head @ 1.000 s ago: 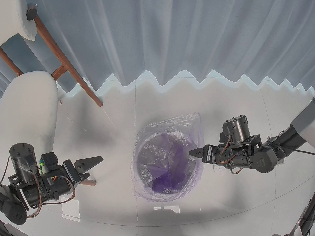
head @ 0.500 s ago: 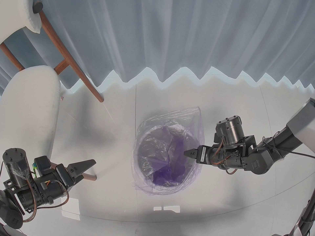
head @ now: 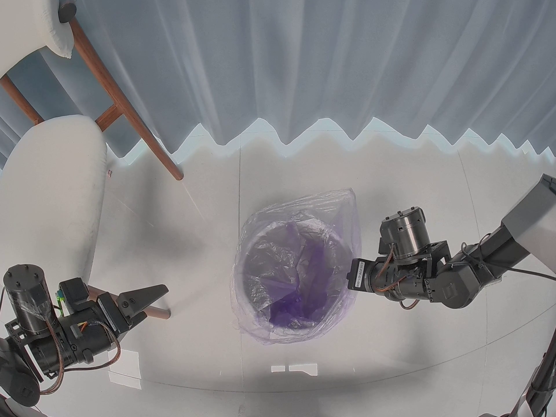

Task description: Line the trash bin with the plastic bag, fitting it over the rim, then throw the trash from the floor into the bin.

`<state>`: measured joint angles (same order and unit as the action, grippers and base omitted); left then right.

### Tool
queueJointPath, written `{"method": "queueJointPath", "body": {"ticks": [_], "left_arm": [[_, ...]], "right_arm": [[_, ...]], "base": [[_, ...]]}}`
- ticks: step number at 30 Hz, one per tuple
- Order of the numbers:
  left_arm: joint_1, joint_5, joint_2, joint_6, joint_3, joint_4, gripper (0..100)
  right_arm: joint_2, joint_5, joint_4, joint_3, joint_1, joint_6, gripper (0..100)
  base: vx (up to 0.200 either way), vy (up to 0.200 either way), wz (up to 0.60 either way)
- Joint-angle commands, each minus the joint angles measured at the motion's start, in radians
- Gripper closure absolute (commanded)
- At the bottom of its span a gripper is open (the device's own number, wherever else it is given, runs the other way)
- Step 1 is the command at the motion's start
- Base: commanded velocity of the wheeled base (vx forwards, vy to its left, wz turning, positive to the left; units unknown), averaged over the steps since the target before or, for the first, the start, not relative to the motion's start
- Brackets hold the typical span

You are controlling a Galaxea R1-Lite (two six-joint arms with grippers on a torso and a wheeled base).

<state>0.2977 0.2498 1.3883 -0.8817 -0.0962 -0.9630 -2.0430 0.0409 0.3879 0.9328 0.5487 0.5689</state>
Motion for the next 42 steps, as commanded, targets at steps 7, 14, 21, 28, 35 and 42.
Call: {"method": "queueJointPath", "body": {"ticks": [7,14,21,28,35,42], "left_arm": [[0.0,0.002,0.0,0.001,0.013,0.0,0],[0.001,0.005,-0.002,0.001,0.015,0.0,0],[0.001,0.005,0.0,0.001,0.013,0.0,0],[-0.003,0.0,-0.002,0.0,0.015,0.0,0],[-0.003,0.005,0.003,0.0,0.01,0.0,0],[-0.003,0.006,0.001,0.0,0.015,0.0,0]], "right_arm": [[0.081,-0.001,0.011,-0.166,-0.089,-0.004,100],[0.086,-0.001,0.02,-0.141,-0.049,-0.001,100],[0.015,0.014,0.022,-0.046,0.037,-0.003,0],[-0.049,0.082,0.02,0.006,0.04,-0.017,0],[-0.043,0.082,0.022,0.006,0.04,-0.014,100],[0.0,0.082,0.02,-0.028,0.03,-0.015,100]], "base": [[0.0,0.0,0.0],[0.0,0.0,0.0],[0.0,0.0,0.0],[0.0,0.0,0.0],[0.0,0.0,0.0],[0.0,0.0,0.0]]}}
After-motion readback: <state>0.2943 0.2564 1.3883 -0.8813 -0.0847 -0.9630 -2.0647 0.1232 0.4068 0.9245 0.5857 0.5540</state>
